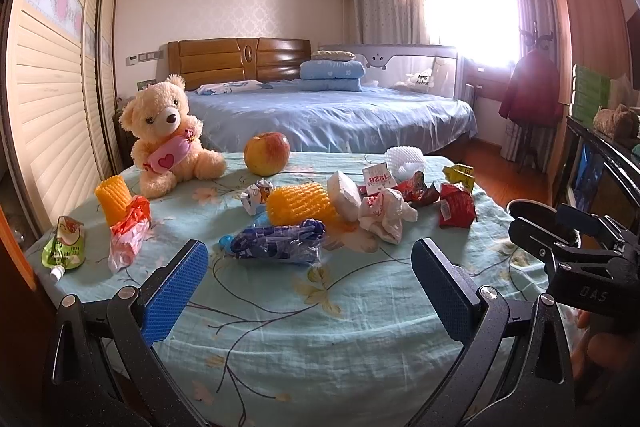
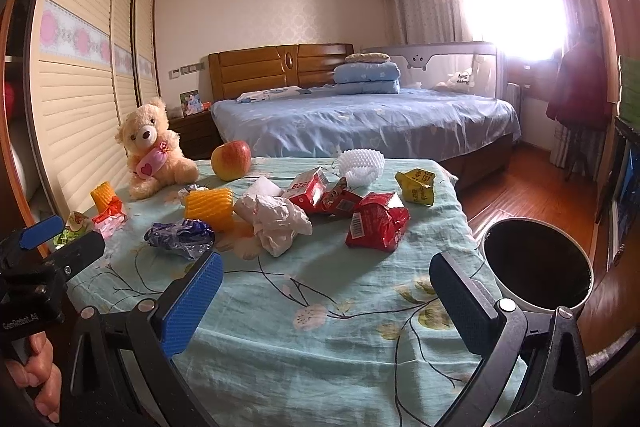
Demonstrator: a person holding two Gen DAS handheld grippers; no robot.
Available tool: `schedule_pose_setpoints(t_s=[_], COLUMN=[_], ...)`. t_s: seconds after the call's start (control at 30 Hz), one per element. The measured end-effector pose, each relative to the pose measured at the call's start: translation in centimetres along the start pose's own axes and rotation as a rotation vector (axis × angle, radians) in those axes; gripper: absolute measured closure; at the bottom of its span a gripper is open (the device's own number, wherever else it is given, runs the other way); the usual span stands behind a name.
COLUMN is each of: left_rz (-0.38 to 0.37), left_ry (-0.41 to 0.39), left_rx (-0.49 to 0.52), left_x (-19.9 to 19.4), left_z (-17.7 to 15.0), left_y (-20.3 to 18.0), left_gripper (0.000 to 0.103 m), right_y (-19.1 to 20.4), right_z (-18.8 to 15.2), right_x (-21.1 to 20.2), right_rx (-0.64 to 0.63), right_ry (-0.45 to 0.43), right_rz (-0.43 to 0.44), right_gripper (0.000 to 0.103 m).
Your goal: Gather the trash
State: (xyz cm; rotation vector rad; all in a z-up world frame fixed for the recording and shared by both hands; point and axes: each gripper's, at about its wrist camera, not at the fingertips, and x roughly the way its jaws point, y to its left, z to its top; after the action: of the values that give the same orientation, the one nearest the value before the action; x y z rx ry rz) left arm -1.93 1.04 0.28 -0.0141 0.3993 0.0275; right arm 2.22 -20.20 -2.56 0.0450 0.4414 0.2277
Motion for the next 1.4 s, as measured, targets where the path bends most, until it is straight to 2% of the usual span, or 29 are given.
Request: schedule_pose_setpoints(t_s=[0.47, 0.63, 0.83, 1.17, 1.4], left_rz=[-0.004, -0.002, 0.026, 0.064, 0.067], left_ry=[0.009, 0.036, 0.105, 0.240, 0.300], left_rx=[-0.005, -0.019, -0.009, -0.041, 0.008], left_x=[0.2, 1.0, 3.2, 8.5, 12.3], left_z=[-0.2, -0.4, -1.0, -1.9, -1.4], left_y=[-0.1, 0.6, 1.6, 5.7, 6.9], left_gripper=[0.000, 0.000, 0.000, 0.000, 0.000], right_y=[0.2, 0.5, 2.0, 3.1, 3.8], right_z=[0.0, 0.0, -0.3, -1.1, -0.1], right_x=[0.4, 0.9, 3.0, 9.1, 12.7], right_rx=[0.001, 0.006, -0.006, -0.008, 0.003], right_ry=[0.012, 0.032, 0.111, 0.269, 0.335], right_rz=[-0.005, 0.004, 0.035, 0.072, 0.095], right_gripper=[0.000, 0.000, 0.000, 0.001, 0.009])
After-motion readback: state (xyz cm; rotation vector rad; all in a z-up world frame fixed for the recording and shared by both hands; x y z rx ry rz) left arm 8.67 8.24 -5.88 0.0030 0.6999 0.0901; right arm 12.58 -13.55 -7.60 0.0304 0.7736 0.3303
